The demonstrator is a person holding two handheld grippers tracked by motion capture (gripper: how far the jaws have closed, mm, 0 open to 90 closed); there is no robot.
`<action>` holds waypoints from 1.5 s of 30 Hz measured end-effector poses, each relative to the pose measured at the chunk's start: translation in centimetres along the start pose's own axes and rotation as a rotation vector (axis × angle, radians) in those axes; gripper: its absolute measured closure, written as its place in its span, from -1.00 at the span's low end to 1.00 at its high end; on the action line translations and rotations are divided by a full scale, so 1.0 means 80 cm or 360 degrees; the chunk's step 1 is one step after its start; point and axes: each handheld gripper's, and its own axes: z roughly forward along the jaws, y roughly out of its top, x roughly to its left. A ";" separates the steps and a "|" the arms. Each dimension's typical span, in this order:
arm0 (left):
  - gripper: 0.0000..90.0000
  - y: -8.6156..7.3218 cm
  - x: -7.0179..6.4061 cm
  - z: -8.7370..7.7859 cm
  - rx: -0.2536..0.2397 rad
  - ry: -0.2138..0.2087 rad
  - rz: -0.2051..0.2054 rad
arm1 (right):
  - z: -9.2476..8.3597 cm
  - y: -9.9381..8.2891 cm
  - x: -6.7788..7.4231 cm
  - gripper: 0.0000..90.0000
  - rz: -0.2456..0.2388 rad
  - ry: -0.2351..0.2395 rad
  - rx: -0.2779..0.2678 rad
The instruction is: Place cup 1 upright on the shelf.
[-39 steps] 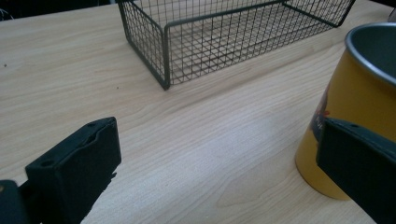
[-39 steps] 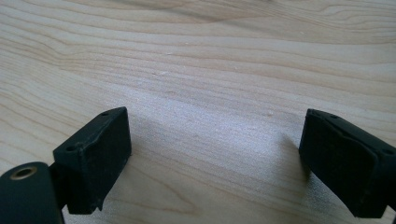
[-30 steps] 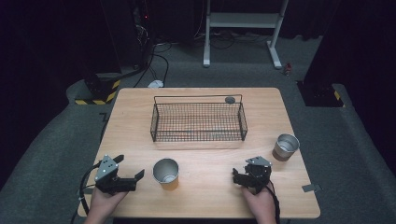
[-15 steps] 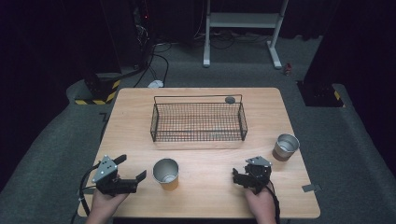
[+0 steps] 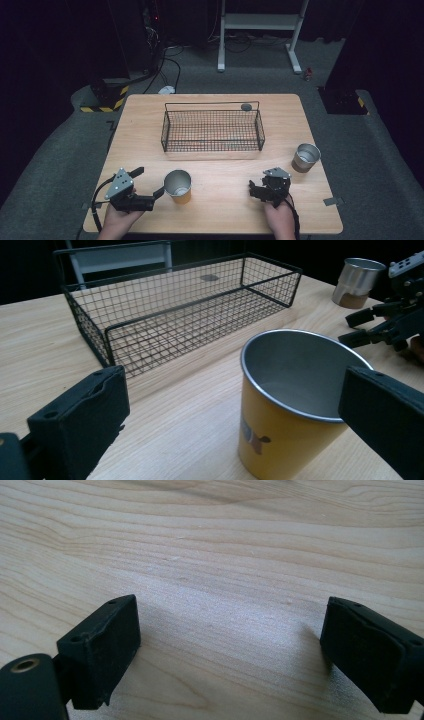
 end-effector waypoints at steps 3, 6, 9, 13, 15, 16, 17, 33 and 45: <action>-0.99 0.000 -0.004 0.003 -0.0005 -0.0016 0.0009 | 0.000 0.000 0.000 -0.80 0.0000 0.0000 0.0000; -0.99 0.001 -0.009 0.006 -0.0007 -0.0032 0.0033 | 0.000 0.000 0.000 -0.80 -0.0002 -0.0001 -0.0001; -0.99 0.003 -0.014 0.011 0.0017 -0.0060 0.0060 | 0.000 0.000 0.000 -0.80 0.0000 -0.0001 0.0001; -0.99 0.007 -0.019 0.019 0.0028 -0.0084 0.0075 | 0.000 0.000 0.000 -0.80 0.0000 -0.0001 0.0001; -0.99 0.010 -0.022 0.024 0.0034 -0.0091 0.0107 | 0.000 0.000 0.000 -0.80 0.0000 -0.0001 0.0001; -0.99 0.012 -0.023 0.026 0.0035 -0.0096 0.0109 | 0.000 0.000 0.000 -0.80 0.0000 0.0000 0.0001; -0.99 0.012 -0.023 0.026 0.0035 -0.0096 0.0109 | 0.000 0.000 0.000 -0.80 0.0000 0.0000 0.0001; -1.00 0.014 -0.032 0.060 0.0015 -0.0187 0.0053 | 0.000 0.001 0.001 -0.80 0.0004 0.0002 0.0005; -1.00 0.003 -0.037 0.062 0.0039 -0.0189 0.0083 | 0.000 0.001 0.001 -0.80 0.0004 0.0003 0.0004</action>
